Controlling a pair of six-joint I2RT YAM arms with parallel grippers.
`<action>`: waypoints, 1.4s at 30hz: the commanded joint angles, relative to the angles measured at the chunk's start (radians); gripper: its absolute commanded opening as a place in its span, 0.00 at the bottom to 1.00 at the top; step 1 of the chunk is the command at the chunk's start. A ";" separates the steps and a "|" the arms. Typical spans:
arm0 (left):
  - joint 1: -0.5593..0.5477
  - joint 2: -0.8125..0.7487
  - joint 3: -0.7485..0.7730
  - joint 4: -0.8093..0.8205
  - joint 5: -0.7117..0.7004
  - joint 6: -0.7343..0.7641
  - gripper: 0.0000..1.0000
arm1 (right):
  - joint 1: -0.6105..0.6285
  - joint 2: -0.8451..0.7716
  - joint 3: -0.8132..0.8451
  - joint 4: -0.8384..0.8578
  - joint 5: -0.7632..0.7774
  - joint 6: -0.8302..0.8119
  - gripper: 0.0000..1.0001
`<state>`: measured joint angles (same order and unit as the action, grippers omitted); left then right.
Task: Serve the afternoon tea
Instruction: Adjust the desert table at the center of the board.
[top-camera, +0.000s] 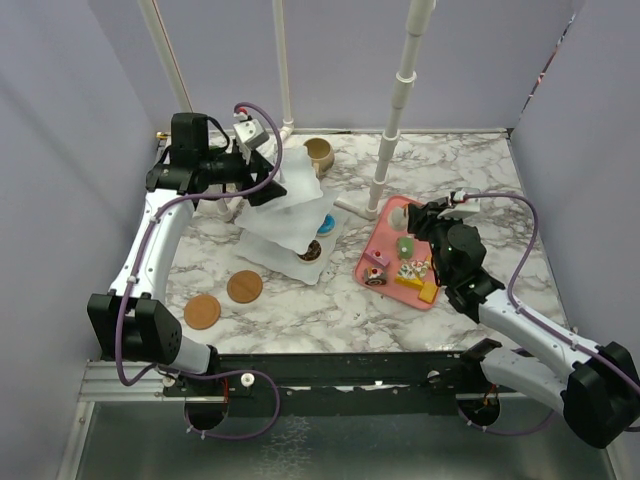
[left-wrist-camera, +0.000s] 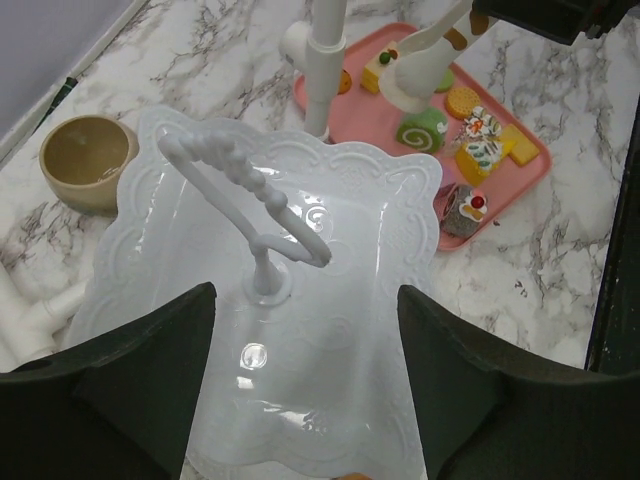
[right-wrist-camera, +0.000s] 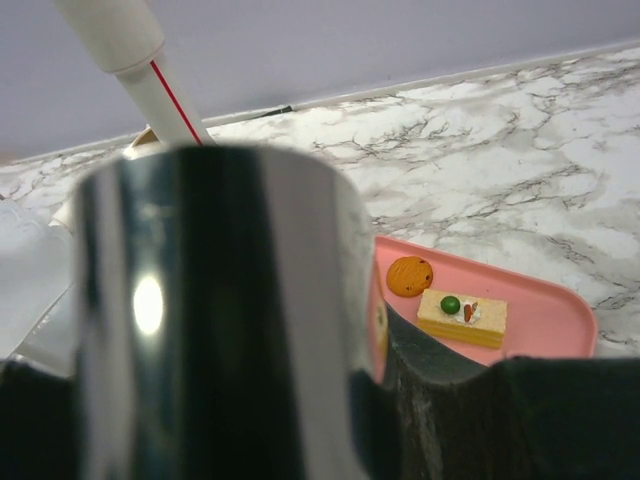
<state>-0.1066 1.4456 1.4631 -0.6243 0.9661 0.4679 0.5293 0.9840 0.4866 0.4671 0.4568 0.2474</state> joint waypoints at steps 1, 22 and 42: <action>0.004 0.019 0.058 0.064 0.100 -0.040 0.76 | 0.005 -0.031 -0.017 -0.007 -0.012 0.016 0.29; -0.012 0.032 -0.082 0.356 0.073 -0.153 0.41 | 0.005 -0.052 -0.005 -0.024 -0.004 0.033 0.27; -0.301 -0.241 -0.395 0.790 -0.699 -0.481 0.00 | 0.005 -0.051 0.005 0.020 -0.187 0.015 0.26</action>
<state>-0.3290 1.2869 1.0691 0.0658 0.5266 -0.0048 0.5293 0.9459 0.4824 0.4473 0.3511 0.2687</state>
